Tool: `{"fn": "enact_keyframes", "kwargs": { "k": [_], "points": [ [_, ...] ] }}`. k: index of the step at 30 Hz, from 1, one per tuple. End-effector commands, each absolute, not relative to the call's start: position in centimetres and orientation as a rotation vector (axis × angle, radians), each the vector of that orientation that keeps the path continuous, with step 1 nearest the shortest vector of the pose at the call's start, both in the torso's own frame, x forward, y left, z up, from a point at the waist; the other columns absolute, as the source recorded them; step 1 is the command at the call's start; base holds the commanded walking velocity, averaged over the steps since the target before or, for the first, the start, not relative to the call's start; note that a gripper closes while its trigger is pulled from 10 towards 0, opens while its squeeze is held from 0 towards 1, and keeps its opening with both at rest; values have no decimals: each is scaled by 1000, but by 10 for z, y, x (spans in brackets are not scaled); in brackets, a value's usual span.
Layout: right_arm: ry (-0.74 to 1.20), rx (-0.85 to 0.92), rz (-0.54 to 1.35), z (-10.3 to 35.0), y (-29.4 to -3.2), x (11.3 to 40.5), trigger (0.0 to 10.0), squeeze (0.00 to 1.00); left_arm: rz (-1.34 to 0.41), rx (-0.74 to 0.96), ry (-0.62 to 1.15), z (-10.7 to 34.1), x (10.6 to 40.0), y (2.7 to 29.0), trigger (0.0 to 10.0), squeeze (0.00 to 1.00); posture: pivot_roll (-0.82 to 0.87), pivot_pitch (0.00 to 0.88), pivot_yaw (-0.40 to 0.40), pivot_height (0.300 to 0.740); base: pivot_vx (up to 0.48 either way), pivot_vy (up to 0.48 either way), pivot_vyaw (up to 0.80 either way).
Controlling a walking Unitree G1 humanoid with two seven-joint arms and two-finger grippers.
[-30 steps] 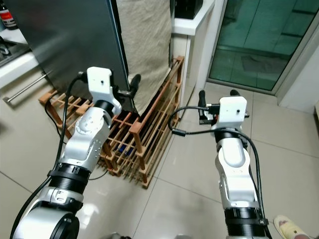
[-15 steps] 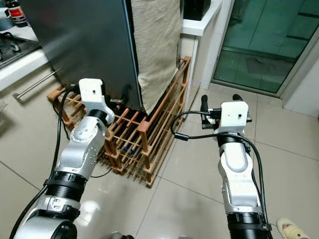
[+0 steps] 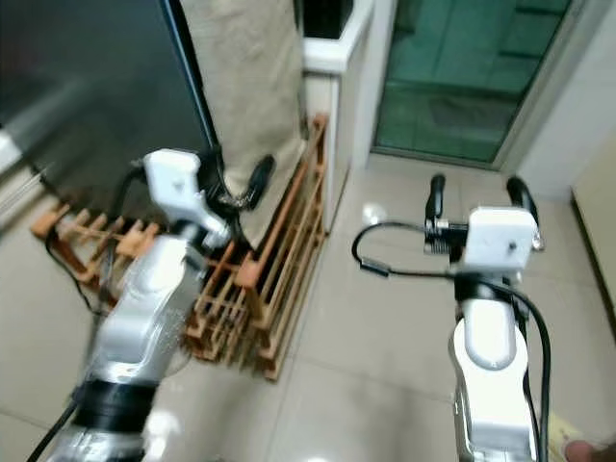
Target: Restocking fridge
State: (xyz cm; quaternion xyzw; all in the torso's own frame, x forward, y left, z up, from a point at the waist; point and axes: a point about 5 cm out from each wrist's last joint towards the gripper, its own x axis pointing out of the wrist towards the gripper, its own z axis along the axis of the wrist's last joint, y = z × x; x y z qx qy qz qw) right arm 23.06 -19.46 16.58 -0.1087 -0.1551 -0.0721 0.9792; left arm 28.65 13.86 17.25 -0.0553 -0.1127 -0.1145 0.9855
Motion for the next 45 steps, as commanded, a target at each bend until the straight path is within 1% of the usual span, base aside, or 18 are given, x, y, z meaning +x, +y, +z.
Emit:
{"fn": "enact_keyframes", "kwargs": {
  "k": [1,2,3,6,9,12,14,18,27,39,45],
  "points": [
    [-309,-229,-141,166,-201,217,10000,16,-231,-140,-227,174,277,138,10000,0,-164,11,27,740,480,0,0],
    [-309,-229,-141,166,-201,217,10000,16,-231,-140,-227,174,277,138,10000,0,-164,11,27,740,480,0,0],
    [-316,-219,-93,165,-193,212,10000,12,-200,-144,-193,165,272,139,10000,0,-162,6,17,740,352,0,0],
    [-310,-215,-95,164,-193,211,10000,12,-174,-164,-157,159,273,137,10000,0,-162,0,12,740,0,0,0],
    [-306,-233,-92,165,-193,209,10000,12,-203,-112,-154,162,271,133,10000,0,-161,0,11,740,0,0,0],
    [-301,-234,-91,165,-193,209,10000,12,-222,-106,-154,165,272,130,10000,0,-162,0,13,740,0,0,0],
    [-296,-230,-101,164,-193,211,10000,8,-260,-118,-160,169,277,122,10000,0,-169,0,18,740,0,0,0],
    [-301,-231,-112,165,-193,212,10000,8,-292,-136,-172,175,282,114,10000,0,-178,7,27,740,0,0,0],
    [-288,-223,-139,165,-199,217,10000,8,-443,-166,-153,188,287,96,10000,0,-196,33,35,740,0,0,0],
    [-247,-185,-158,158,-205,224,10000,4,-550,-243,-109,194,282,83,10000,0,-201,46,39,740,0,0,0],
    [-242,-177,-165,157,-207,229,10000,8,-571,-287,-92,197,283,76,10000,0,-205,50,42,740,0,0,0]
  ]
}}
